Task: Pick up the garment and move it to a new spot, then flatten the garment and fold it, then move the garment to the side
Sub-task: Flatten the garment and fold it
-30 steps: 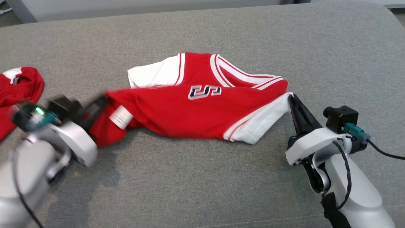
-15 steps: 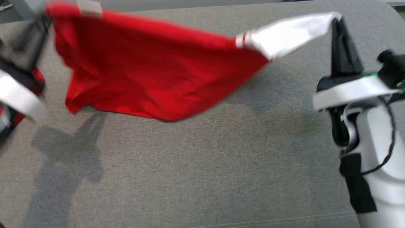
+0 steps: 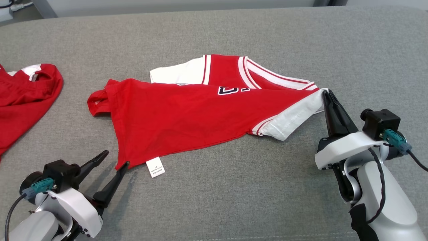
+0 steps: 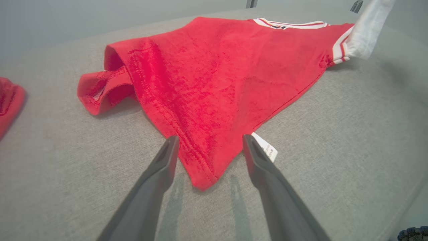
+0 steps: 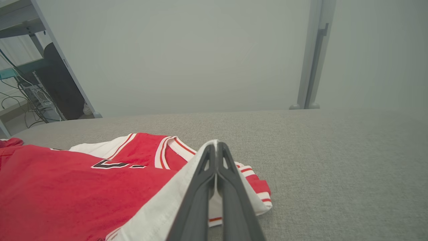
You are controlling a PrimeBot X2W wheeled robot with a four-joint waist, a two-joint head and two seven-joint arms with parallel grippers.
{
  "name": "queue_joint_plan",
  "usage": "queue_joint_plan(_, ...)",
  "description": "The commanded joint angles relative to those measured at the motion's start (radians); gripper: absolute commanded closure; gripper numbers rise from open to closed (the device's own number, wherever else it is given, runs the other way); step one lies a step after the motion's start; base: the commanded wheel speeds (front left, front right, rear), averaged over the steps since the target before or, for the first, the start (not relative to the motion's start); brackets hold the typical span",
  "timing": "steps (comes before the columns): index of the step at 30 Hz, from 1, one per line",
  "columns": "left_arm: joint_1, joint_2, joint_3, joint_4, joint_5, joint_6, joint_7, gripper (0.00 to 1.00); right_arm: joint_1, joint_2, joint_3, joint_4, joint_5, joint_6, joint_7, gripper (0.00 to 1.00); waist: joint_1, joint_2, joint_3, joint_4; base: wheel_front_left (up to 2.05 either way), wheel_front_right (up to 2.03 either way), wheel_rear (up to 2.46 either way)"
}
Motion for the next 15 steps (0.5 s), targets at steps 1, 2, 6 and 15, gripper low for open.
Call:
queue_joint_plan(1,0.002,0.041,0.05,0.003,0.004,0.0,-0.006,0.0,0.016,0.006,0.016,-0.027,0.0,0.0,0.001,1.0,0.0,0.0,-0.007,0.001,0.0,0.0,0.0)
queue_joint_plan(2,0.009,0.035,0.064,0.008,0.015,0.0,-0.006,0.0,0.019,0.006,0.014,-0.025,0.001,0.0,0.001,1.0,0.0,0.0,-0.014,0.003,0.0,0.0,0.0)
queue_joint_plan(6,0.052,0.009,0.108,-0.008,0.061,0.0,-0.006,0.0,0.033,0.006,0.017,-0.016,0.012,0.0,0.001,1.0,0.0,0.0,-0.037,0.005,0.0,0.0,0.0)
queue_joint_plan(15,0.123,-0.093,0.22,0.016,0.18,0.002,-0.006,0.0,0.038,0.006,0.033,0.014,0.023,0.0,-0.004,1.0,0.0,0.0,-0.065,0.005,0.0,0.0,0.0)
